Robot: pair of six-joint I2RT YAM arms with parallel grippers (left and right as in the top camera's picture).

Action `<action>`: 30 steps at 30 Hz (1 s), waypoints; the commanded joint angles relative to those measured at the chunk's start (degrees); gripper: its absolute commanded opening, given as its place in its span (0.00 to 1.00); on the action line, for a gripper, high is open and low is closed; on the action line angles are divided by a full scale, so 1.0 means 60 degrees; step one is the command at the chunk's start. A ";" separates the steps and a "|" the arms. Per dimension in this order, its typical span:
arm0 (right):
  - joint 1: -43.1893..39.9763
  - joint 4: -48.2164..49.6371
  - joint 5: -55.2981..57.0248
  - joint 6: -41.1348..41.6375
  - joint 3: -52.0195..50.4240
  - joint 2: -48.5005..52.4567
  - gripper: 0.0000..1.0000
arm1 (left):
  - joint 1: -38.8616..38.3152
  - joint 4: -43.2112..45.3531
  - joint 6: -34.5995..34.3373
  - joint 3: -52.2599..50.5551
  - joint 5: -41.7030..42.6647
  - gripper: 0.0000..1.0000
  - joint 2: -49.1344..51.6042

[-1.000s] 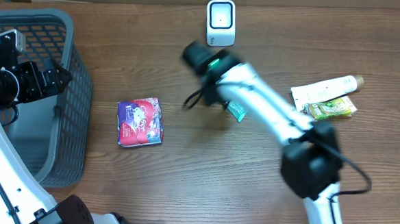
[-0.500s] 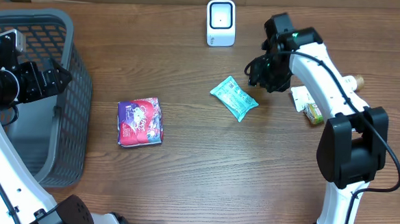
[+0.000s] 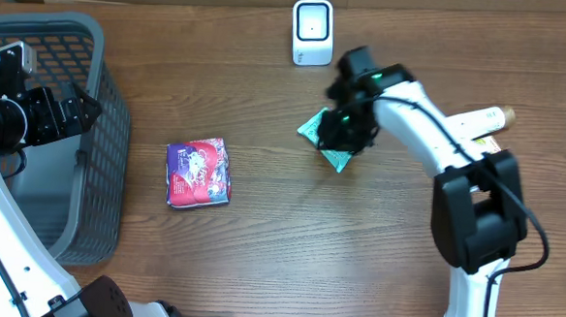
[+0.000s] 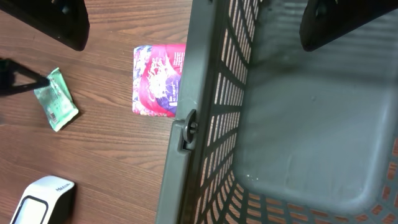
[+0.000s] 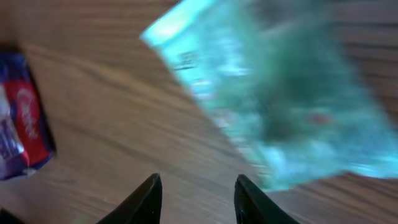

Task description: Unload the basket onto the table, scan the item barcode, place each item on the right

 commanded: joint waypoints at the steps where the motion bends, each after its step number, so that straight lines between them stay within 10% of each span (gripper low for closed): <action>1: 0.0499 0.0208 0.0627 0.0255 -0.0153 -0.0058 0.34 | -0.0015 0.0011 0.0033 0.0015 -0.0022 1.00 0.0058; 20: -0.0284 0.1381 0.3446 0.0393 -0.1304 -0.0004 0.27 | -0.0015 0.0011 0.0033 0.0015 -0.0018 1.00 0.0058; 30: -0.1038 0.0109 0.0889 -0.0838 -0.0404 -0.0211 0.26 | -0.0015 0.0011 0.0033 0.0015 -0.0022 0.99 0.0058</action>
